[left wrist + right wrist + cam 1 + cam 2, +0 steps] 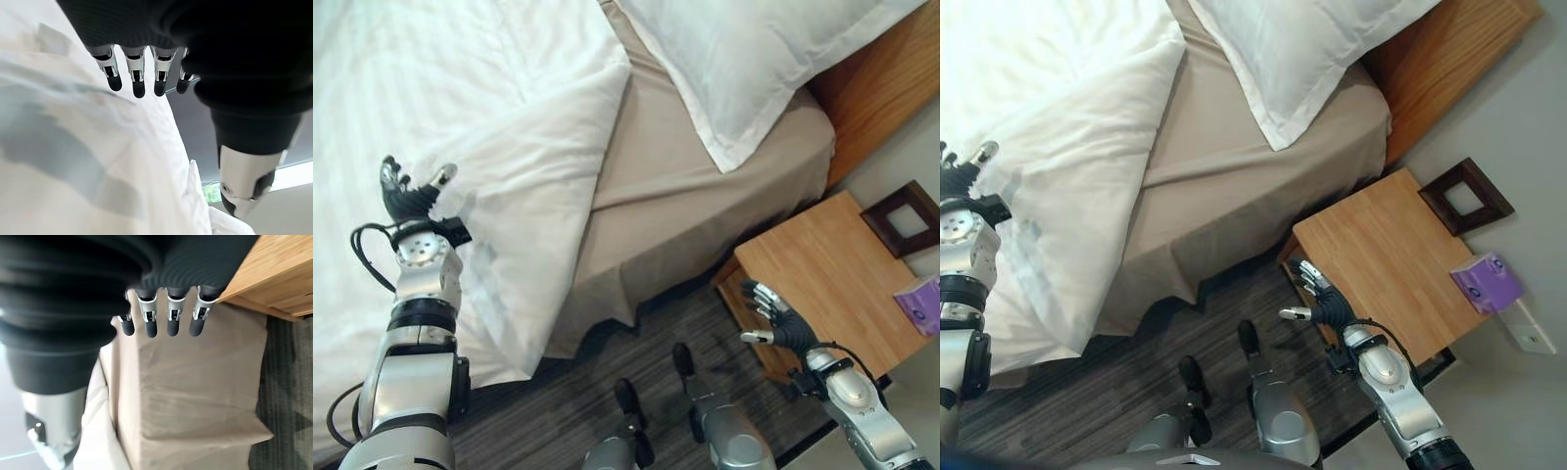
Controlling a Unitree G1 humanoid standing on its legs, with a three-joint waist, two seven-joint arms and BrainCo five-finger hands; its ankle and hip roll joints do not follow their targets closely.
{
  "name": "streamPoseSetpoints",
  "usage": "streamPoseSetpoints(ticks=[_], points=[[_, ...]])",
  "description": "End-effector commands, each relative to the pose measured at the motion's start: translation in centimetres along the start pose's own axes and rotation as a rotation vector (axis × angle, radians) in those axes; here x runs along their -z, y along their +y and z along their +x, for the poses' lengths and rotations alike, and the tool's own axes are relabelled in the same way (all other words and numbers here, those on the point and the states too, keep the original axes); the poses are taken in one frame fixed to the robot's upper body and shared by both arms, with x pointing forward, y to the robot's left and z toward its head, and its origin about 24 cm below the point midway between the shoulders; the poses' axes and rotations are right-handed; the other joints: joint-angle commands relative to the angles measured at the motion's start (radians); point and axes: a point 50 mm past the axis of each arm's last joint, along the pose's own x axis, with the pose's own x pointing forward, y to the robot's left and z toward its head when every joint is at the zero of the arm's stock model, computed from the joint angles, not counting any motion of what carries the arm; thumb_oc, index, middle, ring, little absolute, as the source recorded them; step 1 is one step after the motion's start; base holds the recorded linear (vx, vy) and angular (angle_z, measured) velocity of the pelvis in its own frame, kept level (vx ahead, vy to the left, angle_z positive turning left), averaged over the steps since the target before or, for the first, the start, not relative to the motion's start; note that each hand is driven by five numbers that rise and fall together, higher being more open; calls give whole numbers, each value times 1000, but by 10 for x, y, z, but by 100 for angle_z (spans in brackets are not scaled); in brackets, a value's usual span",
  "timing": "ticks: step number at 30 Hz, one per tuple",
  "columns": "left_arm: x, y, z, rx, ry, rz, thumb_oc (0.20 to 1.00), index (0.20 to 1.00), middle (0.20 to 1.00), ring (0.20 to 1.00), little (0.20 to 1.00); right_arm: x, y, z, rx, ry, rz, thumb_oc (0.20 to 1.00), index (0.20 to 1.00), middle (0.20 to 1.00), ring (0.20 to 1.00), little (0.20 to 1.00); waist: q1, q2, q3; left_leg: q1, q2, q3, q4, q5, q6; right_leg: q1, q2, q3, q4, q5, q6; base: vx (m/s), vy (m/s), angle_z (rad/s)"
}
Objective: Making the bed.
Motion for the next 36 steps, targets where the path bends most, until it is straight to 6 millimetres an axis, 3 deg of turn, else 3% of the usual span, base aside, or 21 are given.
streamPoseSetpoints(ticks=[1, 4, 7, 11, 14, 15, 16, 19, 20, 23, 24, 25, 27, 29, 30, 31, 32, 34, 35, 36], points=[[-4, 4, 3, -51, -33, 50, 1000, 1000, 1000, 1000, 1000, -11, -8, 1, 36, -76, -24, 1000, 1000, 1000, 1000, 1000, 17, -6, -16, 24, -36, -17, 12, -29, 12, 49, 25, -14, 14, -110, 53, 27, -9, -4], [1, 2, 1, -53, -14, 46, 1000, 1000, 1000, 1000, 1000, -11, -7, 0, 36, -75, -25, 1000, 1000, 1000, 1000, 1000, 15, -8, -13, 23, -36, -17, 12, -29, 11, 48, 27, -10, 14, -111, 52, 9, -4, -1], [22, 2, -6, -45, 44, 122, 1000, 1000, 1000, 1000, 1000, -10, -8, 1, 47, -77, -22, 1000, 1000, 1000, 1000, 1000, 17, -10, -13, 20, -36, -17, 12, -30, 10, 45, 29, -8, 14, -111, 51, 32, -11, -2], [45, 14, -14, -80, 127, 132, 1000, 1000, 1000, 1000, 1000, -11, -9, -1, 54, -82, -24, 1000, 1000, 1000, 1000, 1000, 17, -8, -26, 23, -33, -10, 12, -36, 7, 44, 35, 2, 14, -117, 49, 69, -24, -7], [70, 13, -24, -12, 240, 110, 1000, 1000, 1000, 1000, 1000, -11, -11, 0, 59, -71, -32, 1000, 1000, 1000, 1000, 1000, 11, 0, -21, 10, -32, -9, 12, -33, 5, 29, 38, 6, 14, -117, 44, 61, -46, -6], [74, 9, -26, 25, 260, 111, 674, 674, 674, 674, 674, -11, -11, 1, 53, -70, -35, 1000, 1000, 1000, 1000, 1000, 6, 4, -20, 5, -32, -11, 12, -32, 4, 24, 39, 7, 14, -116, 43, 63, -59, -2], [76, 2, -29, 82, 268, 145, 200, 200, 200, 200, 200, -12, -11, 1, 50, -69, -40, 1000, 1000, 1000, 1000, 1000, -2, 7, -18, 0, -31, -9, 12, -31, 1, 18, 41, 9, 14, -116, 42, 55, -52, -1], [83, -2, -32, 113, 305, 153, 200, 200, 200, 200, 200, -12, -8, 2, 24, -69, -40, 1000, 1000, 1000, 1000, 1000, -24, 6, -25, -6, -26, 4, 12, -34, -5, 8, 47, 23, 14, -117, 41, 47, -43, -9], [79, -21, -34, 159, 285, 130, 200, 200, 200, 200, 200, -13, -8, 1, 13, -71, -45, 1000, 1000, 1000, 1000, 1000, -33, 8, -35, -9, -24, 10, 12, -37, -6, 3, 52, 32, 14, -116, 40, 56, -51, -16], [73, -33, -33, 187, 262, 114, 200, 200, 200, 200, 200, -13, -8, 2, 11, -71, -43, 1000, 1000, 1000, 1000, 1000, -46, 13, -44, -8, -23, 19, 12, -41, -8, 1, 54, 42, 14, -116, 40, 28, -29, -8], [63, -57, -36, 244, 224, 80, 200, 200, 200, 200, 200, -12, -7, 4, 7, -68, -40, 1000, 1000, 1000, 1000, 1000, -56, 20, -49, -8, -24, 23, 12, -41, -8, -1, 55, 48, 14, -116, 40, 0, 0, 0], [63, -57, -36, 244, 223, 80, 200, 200, 200, 200, 200, -12, -7, 4, 8, -69, -40, 1000, 1000, 1000, 1000, 1000, -55, 20, -49, -8, -24, 24, 12, -41, -8, -2, 55, 48, 14, -115, 40, 11, -33, 1], [50, -99, -50, 358, 163, 29, 200, 200, 200, 200, 200, -10, -5, 8, -2, -55, -54, 1000, 1000, 1000, 1000, 1000, -68, 34, -56, -3, -26, 28, 12, -43, -8, 2, 55, 56, 14, -117, 41, 7, -37, -2], [45, -126, -66, 449, 128, -7, 200, 200, 200, 200, 200, -12, -4, 11, -13, -65, -61, 1000, 1000, 1000, 1000, 1000, -80, 44, -58, 9, -27, 31, 12, -49, -8, 14, 54, 60, 14, -122, 42, 8, -14, -3], [45, -126, -66, 449, 128, -6, 200, 200, 200, 200, 200, -12, -4, 11, -13, -65, -61, 1000, 1000, 1000, 1000, 1000, -77, 43, -61, 6, -27, 34, 12, -47, -8, 10, 54, 63, 14, -120, 41, 15, -14, -4], [31, -165, -96, 601, 53, -70, 200, 200, 200, 200, 200, -14, -3, 11, -19, -72, -63, 1000, 1000, 1000, 1000, 1000, -83, 58, -69, 17, -30, 34, 12, -51, -5, 20, 52, 62, 14, -123, 41, 11, -15, -3], [26, -182, -112, 668, 33, -118, 200, 200, 200, 200, 200, -15, -3, 11, -17, -77, -71, 1000, 1000, 1000, 1000, 1000, -88, 67, -68, 26, -32, 29, 12, -55, -3, 31, 50, 59, 14, -128, 41, 0, 0, 0], [13, -207, -146, 801, -14, -205, 200, 200, 200, 200, 200, -18, -3, 12, -4, -88, -86, 1000, 1000, 1000, 1000, 1000, -90, 81, -77, 31, -38, 28, 12, -56, 2, 36, 46, 62, 14, -128, 40, -5, -8, 2], [13, -207, -146, 801, -14, -205, 200, 200, 200, 200, 200, -18, -3, 12, -4, -88, -86, 1000, 1000, 1000, 1000, 1000, -89, 81, -78, 30, -38, 29, 12, -56, 2, 35, 46, 63, 14, -128, 40, -8, -8, -4], [1, -222, -176, 940, -61, -274, 200, 200, 200, 200, 200, -17, -6, 11, 18, -86, -94, 1000, 1000, 1000, 1000, 1000, -99, 101, -78, 45, -43, 24, 12, -61, 7, 51, 42, 60, 14, -133, 40, -4, 3, -7]])
